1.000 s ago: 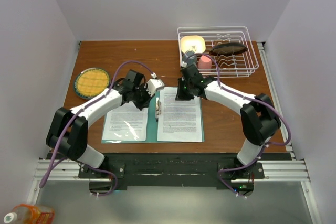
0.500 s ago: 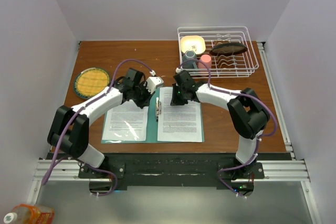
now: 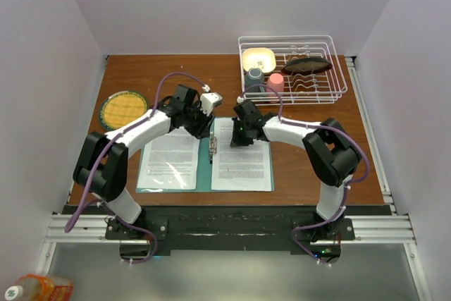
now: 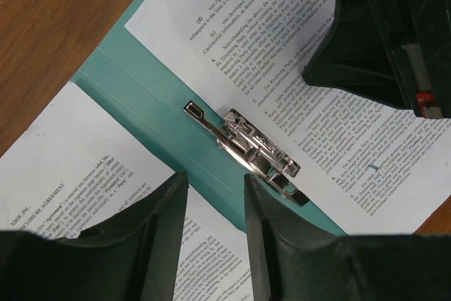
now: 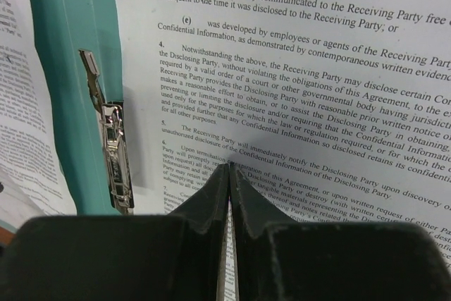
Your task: Put the files into the folder
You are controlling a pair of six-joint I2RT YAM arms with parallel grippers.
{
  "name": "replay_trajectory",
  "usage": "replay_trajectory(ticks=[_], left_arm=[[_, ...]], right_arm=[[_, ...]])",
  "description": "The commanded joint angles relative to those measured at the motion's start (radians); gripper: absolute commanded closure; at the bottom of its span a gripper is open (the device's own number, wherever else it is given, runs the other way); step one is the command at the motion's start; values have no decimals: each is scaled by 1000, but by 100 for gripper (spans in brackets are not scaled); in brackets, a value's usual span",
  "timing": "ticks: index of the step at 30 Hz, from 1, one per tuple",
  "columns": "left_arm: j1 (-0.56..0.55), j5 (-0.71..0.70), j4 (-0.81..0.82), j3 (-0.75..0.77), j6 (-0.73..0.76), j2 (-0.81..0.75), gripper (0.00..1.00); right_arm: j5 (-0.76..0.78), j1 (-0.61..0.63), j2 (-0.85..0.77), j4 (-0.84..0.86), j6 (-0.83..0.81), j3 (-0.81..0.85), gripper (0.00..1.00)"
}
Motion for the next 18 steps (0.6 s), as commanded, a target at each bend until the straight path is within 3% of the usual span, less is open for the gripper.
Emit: replay_trajectory(ticks=[1,8,18], left_arm=[[6,23,63,36,-80,44,55],[6,-14,128,21,-137,73,44],[6,-60,181,18,-166,142,44]], right_arm=[[1,6,0,48,15,-30,94],[1,13,11,67,21,-56,95],[1,22,9,84,34,-85,95]])
